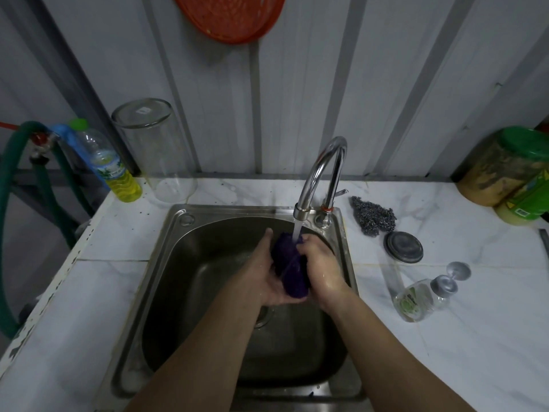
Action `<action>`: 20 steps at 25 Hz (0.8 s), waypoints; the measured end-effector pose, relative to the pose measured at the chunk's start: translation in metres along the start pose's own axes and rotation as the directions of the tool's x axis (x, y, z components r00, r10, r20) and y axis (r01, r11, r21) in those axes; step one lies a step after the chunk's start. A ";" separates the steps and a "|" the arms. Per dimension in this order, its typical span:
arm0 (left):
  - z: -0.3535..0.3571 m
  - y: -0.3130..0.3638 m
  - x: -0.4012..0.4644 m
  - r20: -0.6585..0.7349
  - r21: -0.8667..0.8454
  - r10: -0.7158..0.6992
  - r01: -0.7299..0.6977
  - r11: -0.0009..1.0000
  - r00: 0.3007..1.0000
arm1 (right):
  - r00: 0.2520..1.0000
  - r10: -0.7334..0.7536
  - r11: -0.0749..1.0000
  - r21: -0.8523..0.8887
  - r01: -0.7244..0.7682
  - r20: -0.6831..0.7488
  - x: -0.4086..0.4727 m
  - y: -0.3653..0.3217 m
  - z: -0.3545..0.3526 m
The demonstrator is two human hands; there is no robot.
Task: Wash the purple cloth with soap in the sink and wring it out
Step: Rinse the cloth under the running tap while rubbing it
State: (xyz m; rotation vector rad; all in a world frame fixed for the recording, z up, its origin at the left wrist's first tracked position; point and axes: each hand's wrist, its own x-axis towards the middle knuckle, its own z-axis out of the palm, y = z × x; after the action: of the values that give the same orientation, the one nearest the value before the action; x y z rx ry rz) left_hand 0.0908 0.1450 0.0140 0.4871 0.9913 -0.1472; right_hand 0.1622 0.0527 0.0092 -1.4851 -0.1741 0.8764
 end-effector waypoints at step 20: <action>0.043 -0.012 -0.004 -0.016 -0.157 0.356 -0.354 0.922 0.934 | 0.912 -0.385 0.818 -0.509 0.267 -0.141 -0.004 -0.027 0.021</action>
State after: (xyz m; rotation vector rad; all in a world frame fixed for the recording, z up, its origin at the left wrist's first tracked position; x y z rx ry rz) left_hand 0.1174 0.1145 0.0327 0.5116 0.8782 0.2529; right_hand 0.1580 0.0712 0.0384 -1.9382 -0.4851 0.3734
